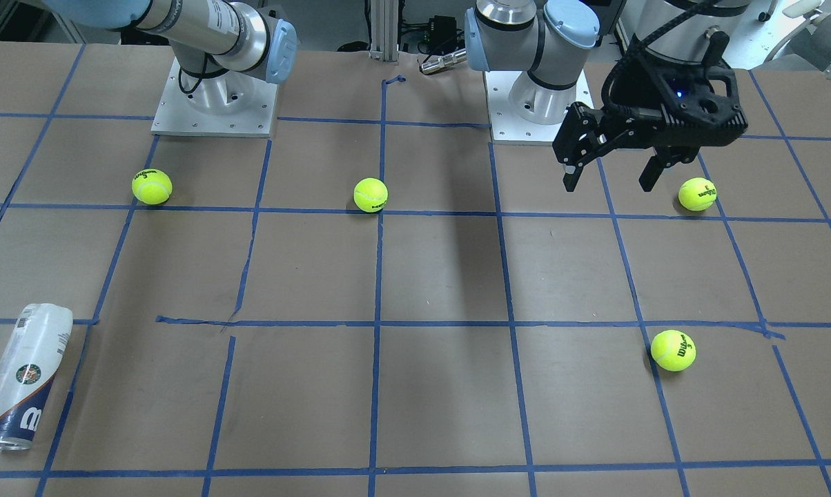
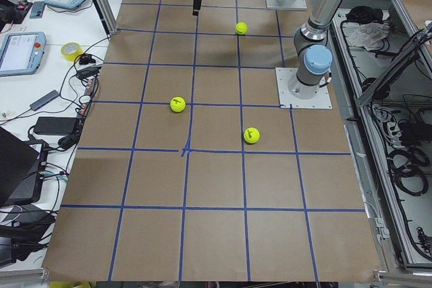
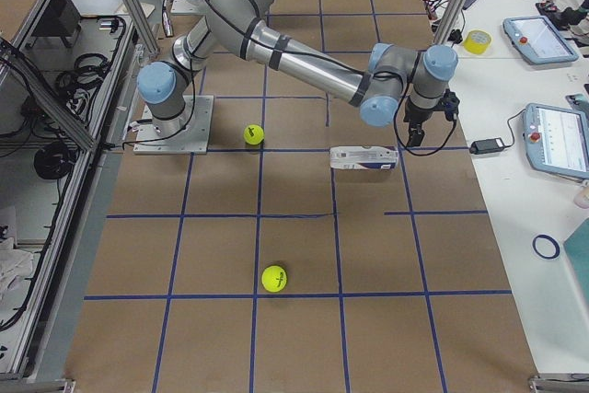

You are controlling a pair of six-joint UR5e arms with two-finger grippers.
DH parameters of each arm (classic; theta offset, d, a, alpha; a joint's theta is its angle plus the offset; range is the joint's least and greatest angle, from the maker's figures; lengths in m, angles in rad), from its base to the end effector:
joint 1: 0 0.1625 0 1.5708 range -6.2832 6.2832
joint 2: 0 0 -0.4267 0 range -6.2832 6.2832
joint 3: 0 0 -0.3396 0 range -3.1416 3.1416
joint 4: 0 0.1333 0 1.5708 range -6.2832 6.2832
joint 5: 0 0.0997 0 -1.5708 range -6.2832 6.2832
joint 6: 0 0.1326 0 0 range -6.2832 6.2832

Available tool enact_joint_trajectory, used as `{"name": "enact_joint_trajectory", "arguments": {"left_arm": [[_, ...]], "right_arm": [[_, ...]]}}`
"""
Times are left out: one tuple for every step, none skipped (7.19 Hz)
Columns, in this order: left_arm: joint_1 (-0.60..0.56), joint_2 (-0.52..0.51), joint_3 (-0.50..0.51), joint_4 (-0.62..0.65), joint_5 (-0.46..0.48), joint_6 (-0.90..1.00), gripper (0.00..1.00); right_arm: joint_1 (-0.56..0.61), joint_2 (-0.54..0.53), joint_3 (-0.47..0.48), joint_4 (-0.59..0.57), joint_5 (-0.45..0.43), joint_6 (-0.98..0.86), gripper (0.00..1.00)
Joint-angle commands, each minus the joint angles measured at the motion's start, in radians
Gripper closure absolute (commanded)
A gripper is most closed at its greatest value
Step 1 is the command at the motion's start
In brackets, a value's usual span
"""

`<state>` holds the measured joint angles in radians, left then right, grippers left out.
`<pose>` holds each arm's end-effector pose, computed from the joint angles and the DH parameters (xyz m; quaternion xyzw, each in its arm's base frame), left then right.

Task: Lift up tennis ball bucket
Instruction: 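Lower the right gripper and grasp the tube at its open end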

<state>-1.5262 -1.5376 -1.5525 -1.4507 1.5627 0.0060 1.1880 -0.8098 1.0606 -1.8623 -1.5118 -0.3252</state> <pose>-0.1144 -0.4514 0.4928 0.0189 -0.9961 0.0858 0.0019 -0.1411 -0.7283 0.2590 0.0282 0.9990 -0.0293 0.0206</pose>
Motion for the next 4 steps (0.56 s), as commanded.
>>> {"name": "enact_joint_trajectory", "arguments": {"left_arm": [[-0.008, 0.004, -0.004, -0.002, -0.009, 0.000, 0.00], [-0.011, 0.011, -0.011, -0.002, -0.009, 0.000, 0.00], [-0.012, 0.011, -0.012, -0.003, -0.013, 0.002, 0.00], [-0.014, 0.014, -0.014, -0.003, -0.080, 0.002, 0.00]], "right_arm": [[-0.008, 0.066, 0.021, -0.051, -0.008, 0.012, 0.00], [-0.008, 0.064, 0.035, -0.051, -0.014, 0.021, 0.00], [-0.008, 0.063, 0.054, -0.049, -0.016, 0.041, 0.00], [-0.008, 0.060, 0.065, -0.051, -0.018, 0.043, 0.00]]}}
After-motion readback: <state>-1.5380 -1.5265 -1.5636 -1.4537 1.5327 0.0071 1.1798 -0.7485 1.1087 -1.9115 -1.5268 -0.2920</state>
